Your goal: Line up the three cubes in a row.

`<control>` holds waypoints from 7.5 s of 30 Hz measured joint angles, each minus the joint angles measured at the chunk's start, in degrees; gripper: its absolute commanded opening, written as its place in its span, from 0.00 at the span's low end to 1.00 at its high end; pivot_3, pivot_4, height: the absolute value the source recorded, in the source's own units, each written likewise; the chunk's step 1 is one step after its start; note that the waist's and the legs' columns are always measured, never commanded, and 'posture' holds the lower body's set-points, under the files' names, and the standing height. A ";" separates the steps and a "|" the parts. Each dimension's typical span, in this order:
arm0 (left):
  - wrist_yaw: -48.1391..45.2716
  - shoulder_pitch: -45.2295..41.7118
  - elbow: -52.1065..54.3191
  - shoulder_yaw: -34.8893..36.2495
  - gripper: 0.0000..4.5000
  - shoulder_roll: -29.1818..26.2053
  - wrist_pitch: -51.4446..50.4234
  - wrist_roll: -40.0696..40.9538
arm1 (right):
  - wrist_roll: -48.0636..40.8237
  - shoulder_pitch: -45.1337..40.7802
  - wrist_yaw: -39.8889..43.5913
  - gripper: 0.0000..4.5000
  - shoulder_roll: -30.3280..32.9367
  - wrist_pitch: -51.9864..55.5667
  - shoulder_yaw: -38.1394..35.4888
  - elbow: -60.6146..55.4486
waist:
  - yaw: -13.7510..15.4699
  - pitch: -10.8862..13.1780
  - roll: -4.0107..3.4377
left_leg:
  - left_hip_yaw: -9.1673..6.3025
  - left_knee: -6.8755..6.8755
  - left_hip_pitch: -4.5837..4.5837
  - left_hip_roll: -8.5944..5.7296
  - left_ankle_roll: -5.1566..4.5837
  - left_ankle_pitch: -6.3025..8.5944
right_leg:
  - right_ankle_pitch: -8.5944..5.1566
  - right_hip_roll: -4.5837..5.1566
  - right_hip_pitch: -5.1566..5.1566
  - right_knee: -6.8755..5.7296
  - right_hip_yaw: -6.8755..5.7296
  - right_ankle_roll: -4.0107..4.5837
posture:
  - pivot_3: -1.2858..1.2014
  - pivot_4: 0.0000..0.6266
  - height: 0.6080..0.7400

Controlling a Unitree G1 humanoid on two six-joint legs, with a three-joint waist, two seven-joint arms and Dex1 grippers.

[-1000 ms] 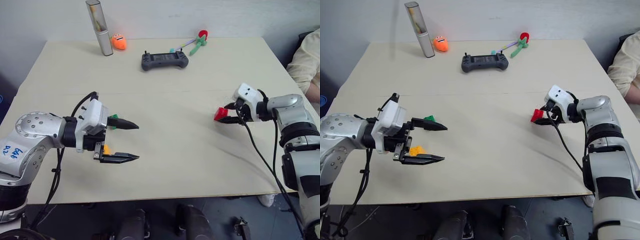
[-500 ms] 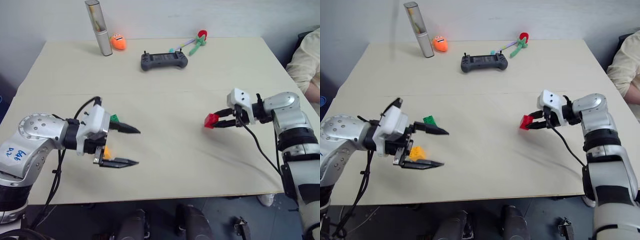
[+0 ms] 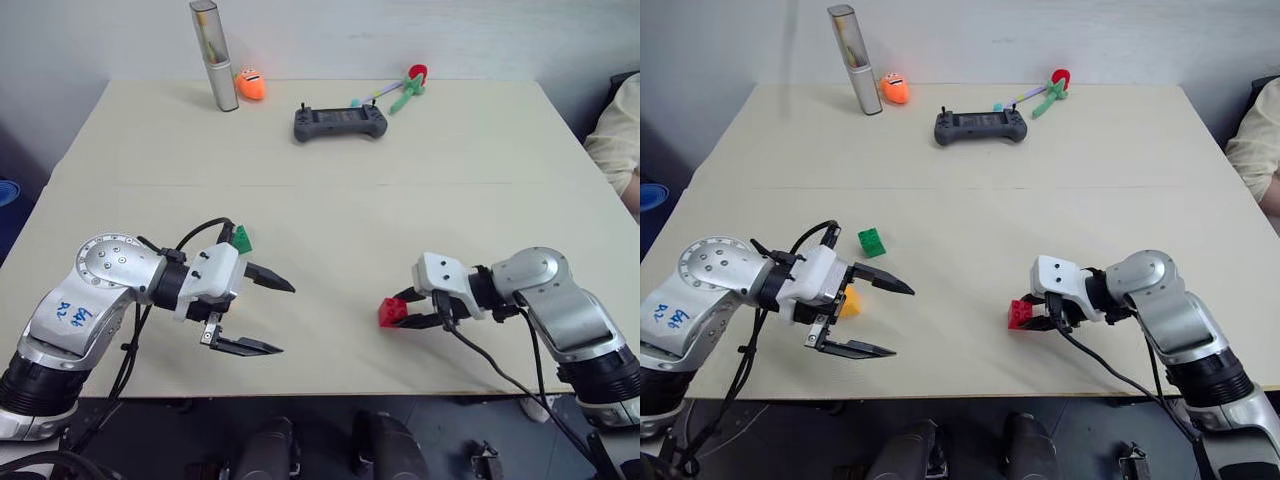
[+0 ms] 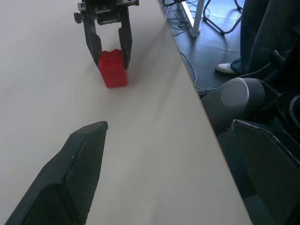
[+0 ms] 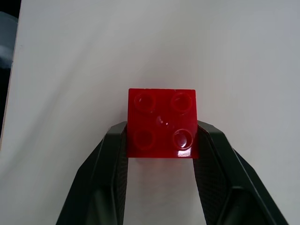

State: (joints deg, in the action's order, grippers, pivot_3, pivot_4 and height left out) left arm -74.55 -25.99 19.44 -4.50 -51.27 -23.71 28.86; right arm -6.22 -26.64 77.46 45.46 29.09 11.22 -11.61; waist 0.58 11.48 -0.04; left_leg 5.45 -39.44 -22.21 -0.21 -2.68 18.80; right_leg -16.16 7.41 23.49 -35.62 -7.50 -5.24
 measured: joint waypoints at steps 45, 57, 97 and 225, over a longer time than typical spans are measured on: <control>21.17 30.55 -2.47 32.51 1.00 3.40 -0.67 -4.22 | -21.72 0.15 -7.80 0.99 2.86 3.47 -13.94 -6.06 | 0.63 -0.04 0.08 | -0.08 0.10 0.04 0.08 -0.02 0.12 | 0.00 0.32 -0.06 0.18 0.00 0.00 | 0.52 0.24 1.00; 13.98 -1.94 -29.07 14.11 1.00 0.23 6.48 -10.28 | -23.94 1.36 -10.26 0.99 1.38 3.49 -13.17 -8.60 | 0.61 -0.05 0.11 | 0.23 0.19 0.05 0.00 -0.05 0.08 | 0.02 -0.03 0.09 0.08 -0.23 -0.02 | 0.52 0.24 1.00; -5.48 -13.23 -12.91 -7.13 0.34 9.54 0.33 -15.62 | -29.80 13.76 -10.42 1.00 9.28 4.52 -16.48 -18.64 | 0.22 -0.01 0.39 | 0.02 -0.26 -0.04 0.00 -0.26 0.07 | 0.12 0.12 -0.13 0.06 0.00 -0.20 | 0.52 0.24 1.00; -11.36 -6.93 -42.14 -4.32 1.00 3.10 26.87 -19.94 | -25.66 13.73 -10.19 1.00 8.29 -1.08 -15.92 -11.44 | 0.72 0.01 0.31 | 0.06 -0.31 -0.09 0.05 -0.26 0.19 | 0.08 0.24 -0.03 0.02 -0.05 -0.12 | 0.52 0.24 1.00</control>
State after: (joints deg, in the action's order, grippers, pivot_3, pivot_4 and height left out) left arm -85.91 -32.91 -22.71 -8.83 -48.16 3.16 8.92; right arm -31.88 -12.92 67.27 53.75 28.01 -4.70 -23.04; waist 1.30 11.48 0.27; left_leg 5.51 -39.76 -22.30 -0.16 -2.94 19.00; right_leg -16.08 7.66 23.46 -35.61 -7.55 -5.36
